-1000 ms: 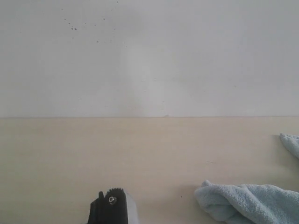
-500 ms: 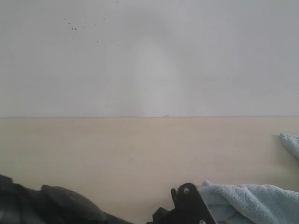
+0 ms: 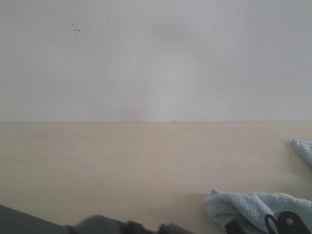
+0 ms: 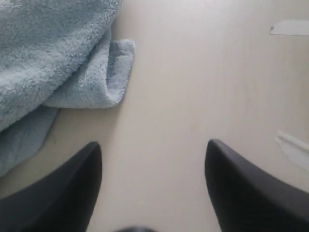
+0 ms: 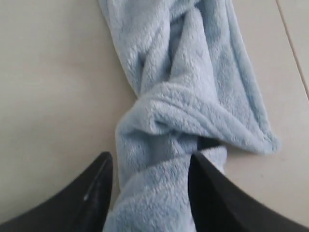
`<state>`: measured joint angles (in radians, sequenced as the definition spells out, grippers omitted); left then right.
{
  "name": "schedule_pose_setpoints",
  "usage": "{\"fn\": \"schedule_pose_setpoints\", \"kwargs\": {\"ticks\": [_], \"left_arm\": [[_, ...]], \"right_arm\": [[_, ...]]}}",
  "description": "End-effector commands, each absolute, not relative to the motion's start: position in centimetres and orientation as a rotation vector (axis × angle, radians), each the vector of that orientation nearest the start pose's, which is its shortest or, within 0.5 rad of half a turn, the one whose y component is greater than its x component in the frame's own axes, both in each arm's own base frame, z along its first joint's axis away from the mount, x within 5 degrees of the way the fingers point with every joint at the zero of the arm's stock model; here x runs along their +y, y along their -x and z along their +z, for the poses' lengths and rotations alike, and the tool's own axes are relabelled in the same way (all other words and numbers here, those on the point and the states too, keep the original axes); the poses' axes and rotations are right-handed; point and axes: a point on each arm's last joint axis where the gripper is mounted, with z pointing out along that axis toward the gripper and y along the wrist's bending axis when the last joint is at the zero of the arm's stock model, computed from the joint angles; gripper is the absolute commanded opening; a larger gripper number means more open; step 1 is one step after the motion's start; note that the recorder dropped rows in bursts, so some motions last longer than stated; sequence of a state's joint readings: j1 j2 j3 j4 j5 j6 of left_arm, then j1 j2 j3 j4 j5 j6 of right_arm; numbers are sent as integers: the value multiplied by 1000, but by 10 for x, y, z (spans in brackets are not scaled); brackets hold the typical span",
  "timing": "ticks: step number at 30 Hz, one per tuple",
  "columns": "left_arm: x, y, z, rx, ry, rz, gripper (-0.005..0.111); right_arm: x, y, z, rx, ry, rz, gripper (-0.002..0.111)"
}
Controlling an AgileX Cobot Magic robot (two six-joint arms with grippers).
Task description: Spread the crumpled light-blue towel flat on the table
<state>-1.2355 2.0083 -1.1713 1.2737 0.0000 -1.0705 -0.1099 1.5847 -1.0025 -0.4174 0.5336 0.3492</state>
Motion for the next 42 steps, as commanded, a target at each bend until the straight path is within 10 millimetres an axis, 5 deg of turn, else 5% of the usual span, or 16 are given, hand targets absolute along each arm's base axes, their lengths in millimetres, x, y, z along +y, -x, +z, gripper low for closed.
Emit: {"fn": "schedule_pose_setpoints", "kwargs": {"ticks": [1, 10, 16, 28, 32, 42], "left_arm": [[-424, -147, 137, 1851, -1451, -403, 59], [-459, -163, 129, 1928, -1274, -433, 59], [-458, -166, 115, 1862, -1396, -300, 58], [-467, -154, 105, 1820, -1476, -489, 54], [-462, -160, 91, 1855, -1470, -364, 54], [-474, -172, 109, 1834, -1386, -322, 54]], "right_arm": [[-52, -326, 237, 2442, -152, -288, 47], [-45, -342, 251, 2224, -152, -155, 47], [-43, -345, 254, 2172, -136, -128, 47], [-41, -348, 258, 2117, -124, -98, 47], [-40, -348, 259, 2104, -122, -91, 47], [-40, -348, 259, 2101, -169, -61, 47]]}}
